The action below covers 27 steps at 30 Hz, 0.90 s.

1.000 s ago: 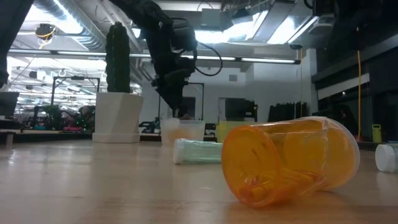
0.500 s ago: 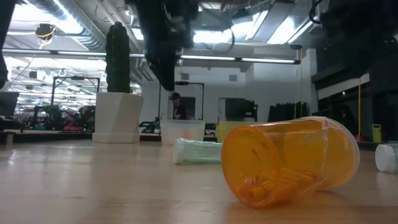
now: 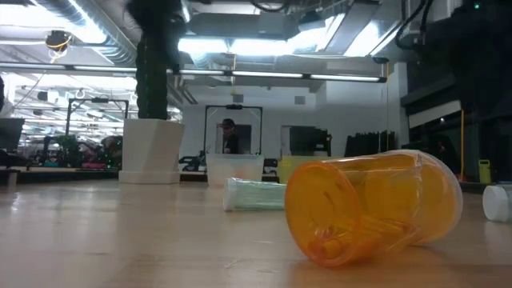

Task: Pick and place medicine bottles into bin by pill shape (circle, oval)
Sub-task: Put the yellow pill bottle into the yellow bin

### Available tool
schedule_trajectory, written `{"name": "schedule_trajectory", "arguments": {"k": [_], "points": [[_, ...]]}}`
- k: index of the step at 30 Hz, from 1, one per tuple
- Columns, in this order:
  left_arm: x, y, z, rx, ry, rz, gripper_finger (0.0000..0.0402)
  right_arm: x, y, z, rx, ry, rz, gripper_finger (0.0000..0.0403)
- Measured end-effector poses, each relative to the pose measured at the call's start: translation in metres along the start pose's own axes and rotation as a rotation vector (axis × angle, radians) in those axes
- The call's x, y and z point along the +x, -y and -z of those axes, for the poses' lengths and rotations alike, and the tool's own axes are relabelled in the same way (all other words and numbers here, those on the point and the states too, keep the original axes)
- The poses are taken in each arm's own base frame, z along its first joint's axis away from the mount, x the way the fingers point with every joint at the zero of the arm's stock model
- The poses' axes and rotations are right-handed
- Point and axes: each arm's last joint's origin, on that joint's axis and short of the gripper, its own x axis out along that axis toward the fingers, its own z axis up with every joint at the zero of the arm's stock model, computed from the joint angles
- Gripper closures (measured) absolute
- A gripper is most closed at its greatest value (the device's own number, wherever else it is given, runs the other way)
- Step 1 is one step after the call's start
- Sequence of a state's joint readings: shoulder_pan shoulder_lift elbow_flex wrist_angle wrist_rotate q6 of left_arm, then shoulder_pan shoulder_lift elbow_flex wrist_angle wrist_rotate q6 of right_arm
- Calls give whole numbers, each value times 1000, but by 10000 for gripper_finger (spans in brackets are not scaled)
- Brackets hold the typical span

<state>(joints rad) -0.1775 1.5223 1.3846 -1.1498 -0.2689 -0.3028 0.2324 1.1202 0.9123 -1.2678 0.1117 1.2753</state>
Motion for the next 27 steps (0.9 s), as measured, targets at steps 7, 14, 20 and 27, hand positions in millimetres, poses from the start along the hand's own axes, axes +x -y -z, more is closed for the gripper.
{"name": "schedule_trajectory", "arguments": {"k": [7, 14, 20, 27], "points": [[-4, 34, 22, 198, -45, 24, 152, 22, -15, 6, 86, -79, 177, 159], [-6, 48, 29, 219, -38, 39, 152, 53, -29, 3, 92, -182, 358, 159], [-8, 53, 30, 231, -15, 52, 152, 76, -33, -11, 67, -290, 443, 159], [-8, 54, 30, 233, -13, 49, 152, 98, -38, -29, -45, -418, 359, 159]]}}
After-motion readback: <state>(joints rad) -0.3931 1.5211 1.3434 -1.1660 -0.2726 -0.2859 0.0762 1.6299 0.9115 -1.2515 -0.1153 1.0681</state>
